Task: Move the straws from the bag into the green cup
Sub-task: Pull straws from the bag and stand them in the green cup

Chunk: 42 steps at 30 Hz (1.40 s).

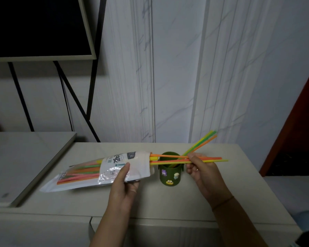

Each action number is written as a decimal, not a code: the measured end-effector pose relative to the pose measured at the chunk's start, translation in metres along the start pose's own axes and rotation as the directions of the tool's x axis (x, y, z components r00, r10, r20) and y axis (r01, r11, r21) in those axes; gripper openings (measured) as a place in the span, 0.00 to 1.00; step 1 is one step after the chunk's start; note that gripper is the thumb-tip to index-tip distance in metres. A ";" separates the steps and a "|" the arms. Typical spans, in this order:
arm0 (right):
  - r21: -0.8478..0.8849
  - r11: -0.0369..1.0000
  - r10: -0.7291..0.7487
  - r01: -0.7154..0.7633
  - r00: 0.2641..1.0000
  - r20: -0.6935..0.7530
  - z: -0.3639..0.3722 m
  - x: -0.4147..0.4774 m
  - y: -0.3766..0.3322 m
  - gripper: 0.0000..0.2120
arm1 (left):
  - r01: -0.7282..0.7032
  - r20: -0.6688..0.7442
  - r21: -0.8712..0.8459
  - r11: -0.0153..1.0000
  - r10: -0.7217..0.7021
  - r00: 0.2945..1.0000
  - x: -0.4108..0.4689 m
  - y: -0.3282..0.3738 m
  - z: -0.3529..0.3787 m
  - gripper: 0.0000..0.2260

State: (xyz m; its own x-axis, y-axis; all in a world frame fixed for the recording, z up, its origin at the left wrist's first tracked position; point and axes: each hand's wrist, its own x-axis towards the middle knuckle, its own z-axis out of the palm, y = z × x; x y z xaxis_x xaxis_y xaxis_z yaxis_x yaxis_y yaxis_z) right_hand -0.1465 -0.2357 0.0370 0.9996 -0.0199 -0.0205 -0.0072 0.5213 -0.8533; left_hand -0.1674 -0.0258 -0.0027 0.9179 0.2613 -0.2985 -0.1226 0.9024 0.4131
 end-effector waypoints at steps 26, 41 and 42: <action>-0.301 0.932 -0.271 0.203 0.941 -0.205 -0.027 0.020 -0.028 0.04 | 0.008 -0.026 -0.002 1.000 -0.008 1.000 0.005 0.003 -0.009 0.20; -0.601 0.799 -0.026 -0.003 0.999 -0.040 -0.010 0.052 0.010 0.04 | 0.012 0.003 -0.014 1.000 -0.012 1.000 0.000 -0.004 -0.001 0.24; -0.570 0.821 -0.031 -0.002 0.998 -0.049 -0.011 0.053 0.011 0.06 | 0.013 -0.004 -0.007 1.000 -0.013 1.000 0.000 -0.004 -0.001 0.24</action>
State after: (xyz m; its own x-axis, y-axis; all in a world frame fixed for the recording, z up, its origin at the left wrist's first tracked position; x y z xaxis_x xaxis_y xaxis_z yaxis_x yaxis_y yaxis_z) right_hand -0.0941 -0.2405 0.0213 0.9968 -0.0775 -0.0194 -0.0240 -0.0584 -0.9980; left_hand -0.1675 -0.0291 -0.0054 0.9180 0.2510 -0.3072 -0.1134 0.9081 0.4031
